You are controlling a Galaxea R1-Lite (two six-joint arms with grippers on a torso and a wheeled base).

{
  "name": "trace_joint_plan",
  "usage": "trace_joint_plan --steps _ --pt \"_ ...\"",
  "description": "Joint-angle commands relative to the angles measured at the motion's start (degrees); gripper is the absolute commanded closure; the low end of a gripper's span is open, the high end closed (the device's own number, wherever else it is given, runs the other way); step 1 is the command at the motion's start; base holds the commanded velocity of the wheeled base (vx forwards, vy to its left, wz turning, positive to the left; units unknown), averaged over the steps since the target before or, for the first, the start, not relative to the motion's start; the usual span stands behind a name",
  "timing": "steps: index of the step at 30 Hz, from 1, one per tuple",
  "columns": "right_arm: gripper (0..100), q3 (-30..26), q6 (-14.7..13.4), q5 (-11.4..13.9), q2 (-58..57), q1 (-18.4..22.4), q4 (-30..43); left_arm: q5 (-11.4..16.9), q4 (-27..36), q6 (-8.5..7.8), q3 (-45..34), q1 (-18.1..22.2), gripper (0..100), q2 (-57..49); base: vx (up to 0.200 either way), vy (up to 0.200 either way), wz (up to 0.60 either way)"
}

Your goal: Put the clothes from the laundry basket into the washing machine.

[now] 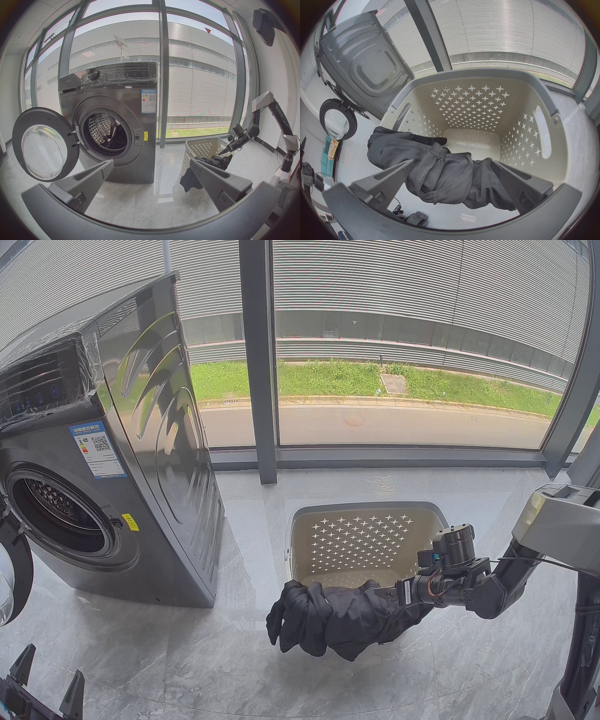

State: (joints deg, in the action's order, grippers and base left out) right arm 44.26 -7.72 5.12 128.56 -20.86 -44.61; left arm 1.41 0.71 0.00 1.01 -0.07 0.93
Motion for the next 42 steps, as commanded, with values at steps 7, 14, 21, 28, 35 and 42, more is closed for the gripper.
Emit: trace_joint_plan --steps 7,14,21,28,35,42 --pt "0 2.14 0.07 -0.11 6.44 -0.41 -4.09 -0.01 0.00 0.00 -0.92 -0.01 0 -0.93 0.000 0.000 0.00" --pt "0 1.79 0.07 -0.20 6.44 -1.11 -3.91 0.08 0.00 0.09 -0.92 -0.01 0 -0.93 0.000 0.000 0.00" --pt "100 2.23 -0.02 -0.46 6.44 -1.99 -4.26 0.08 0.00 0.09 -0.92 -0.01 0 -0.93 0.000 0.000 0.00" --pt "100 2.14 -0.11 -0.55 6.53 -3.05 -3.73 0.08 0.00 0.09 -0.92 -0.01 0 -0.93 0.000 0.000 0.00" --pt "100 1.70 -0.98 -0.64 5.82 -3.40 -4.00 0.08 0.00 0.09 -0.92 -0.01 0 -0.93 0.000 0.000 0.00" --pt "0 0.74 -1.34 -1.60 5.56 -3.49 -4.44 0.08 0.00 0.09 -0.92 -0.01 0 -0.93 0.000 0.000 0.00"
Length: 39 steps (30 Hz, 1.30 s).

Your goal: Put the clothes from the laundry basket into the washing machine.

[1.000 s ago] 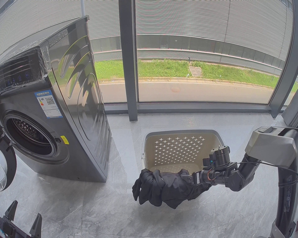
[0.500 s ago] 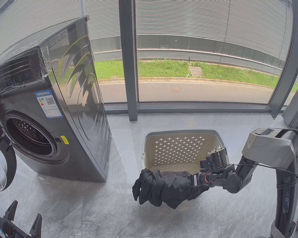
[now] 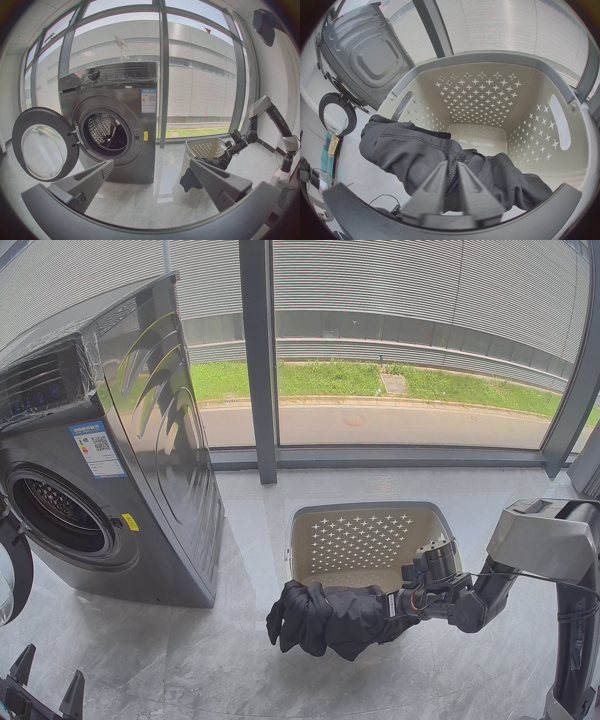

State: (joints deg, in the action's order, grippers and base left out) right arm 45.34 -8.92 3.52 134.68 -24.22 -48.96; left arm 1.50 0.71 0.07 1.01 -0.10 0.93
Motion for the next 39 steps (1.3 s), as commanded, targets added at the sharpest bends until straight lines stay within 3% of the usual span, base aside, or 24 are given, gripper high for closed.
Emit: trace_joint_plan --steps 1,24,25,39 --pt "0 -0.42 -0.13 -0.01 -0.56 -0.12 -0.09 -0.01 0.00 0.01 -0.92 0.01 0 -0.93 0.000 0.000 0.00" --pt "0 -0.95 0.13 -0.27 0.05 -2.41 -0.09 -0.01 0.00 0.01 -0.92 0.01 0 -0.93 0.000 0.000 0.00" --pt "100 -0.86 0.13 -0.27 0.05 -2.41 -0.09 -0.01 0.00 0.01 -0.92 0.01 0 -0.93 0.000 0.000 0.00" --pt "100 -1.30 -0.13 -0.18 -0.65 -2.23 -0.09 -0.01 0.00 0.01 -0.92 0.01 0 -0.93 0.000 0.000 0.00"
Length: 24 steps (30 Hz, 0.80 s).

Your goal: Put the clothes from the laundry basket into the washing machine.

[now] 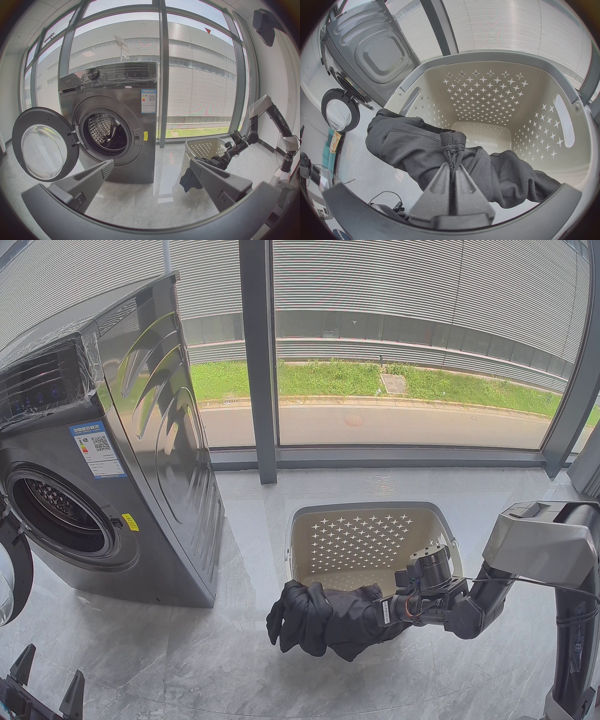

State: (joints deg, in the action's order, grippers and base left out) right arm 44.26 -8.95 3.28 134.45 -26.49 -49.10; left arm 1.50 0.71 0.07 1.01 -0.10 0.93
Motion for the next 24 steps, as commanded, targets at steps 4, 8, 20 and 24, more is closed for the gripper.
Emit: trace_joint_plan --steps 4,8,20,24 --pt "100 -0.76 -0.37 0.06 -3.41 0.47 0.06 -0.01 0.00 0.01 -0.92 0.01 0 -0.93 0.000 0.000 0.00" --pt "100 -2.96 -1.34 0.06 -11.14 0.83 0.06 -0.01 0.00 0.01 -0.92 0.01 0 -0.93 0.000 0.000 0.00" --pt "100 -6.65 -1.77 -3.28 -47.53 -0.84 4.81 -0.01 0.00 0.01 -0.92 0.01 0 -0.93 0.000 0.000 0.00" --pt "100 -5.33 -2.48 -3.89 -56.58 -3.30 9.99 -0.01 0.00 0.01 -0.92 0.01 0 -0.93 0.000 0.000 0.00"
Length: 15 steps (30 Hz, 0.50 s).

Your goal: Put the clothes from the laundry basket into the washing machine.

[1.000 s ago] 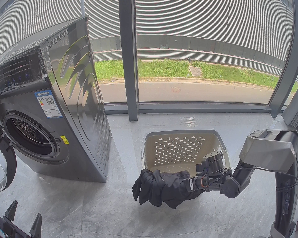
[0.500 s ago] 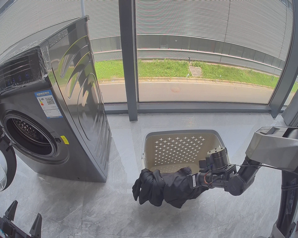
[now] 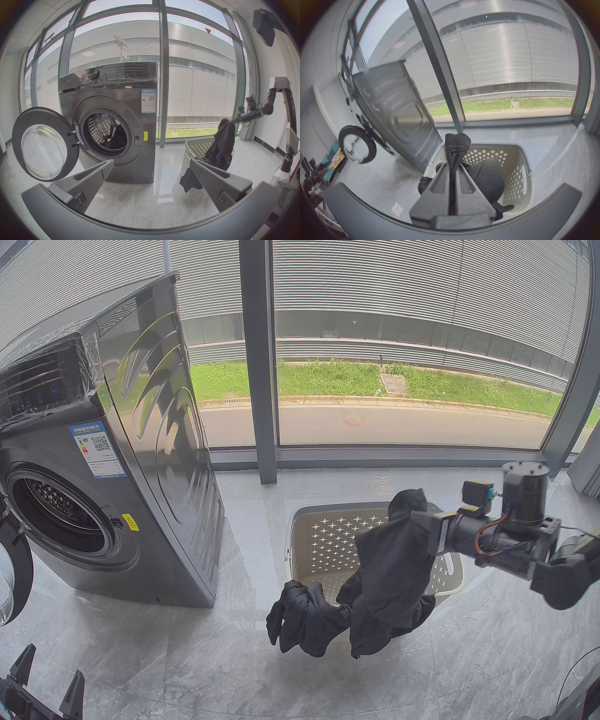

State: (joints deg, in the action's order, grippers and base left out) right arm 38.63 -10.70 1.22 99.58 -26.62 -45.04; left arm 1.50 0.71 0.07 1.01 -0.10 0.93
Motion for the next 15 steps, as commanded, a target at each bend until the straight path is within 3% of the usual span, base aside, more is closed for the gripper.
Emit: trace_joint_plan --steps 1,9,13,14,15 --pt "100 1.01 -1.43 -2.54 -24.70 -3.79 7.34 -0.01 0.00 0.01 -0.92 0.01 0 -0.93 0.000 0.000 0.00" --pt "100 2.41 -1.43 -2.54 -38.24 -5.19 14.72 -0.01 0.00 0.01 -0.92 0.01 0 -0.93 0.000 0.000 0.00" --pt "100 -0.31 -1.43 -1.39 -40.52 -4.49 14.55 -0.01 0.00 0.01 -0.92 0.01 0 -0.93 -0.200 0.000 0.00" --pt "100 -2.60 -1.43 0.98 -41.75 -3.17 13.32 0.08 0.08 -0.07 -0.92 0.01 0 -0.93 -0.200 0.000 0.00" --pt "100 -3.39 -1.25 1.68 -41.93 -2.73 12.79 0.17 0.17 -0.07 -0.84 0.01 0 -0.93 -0.200 0.000 0.00"
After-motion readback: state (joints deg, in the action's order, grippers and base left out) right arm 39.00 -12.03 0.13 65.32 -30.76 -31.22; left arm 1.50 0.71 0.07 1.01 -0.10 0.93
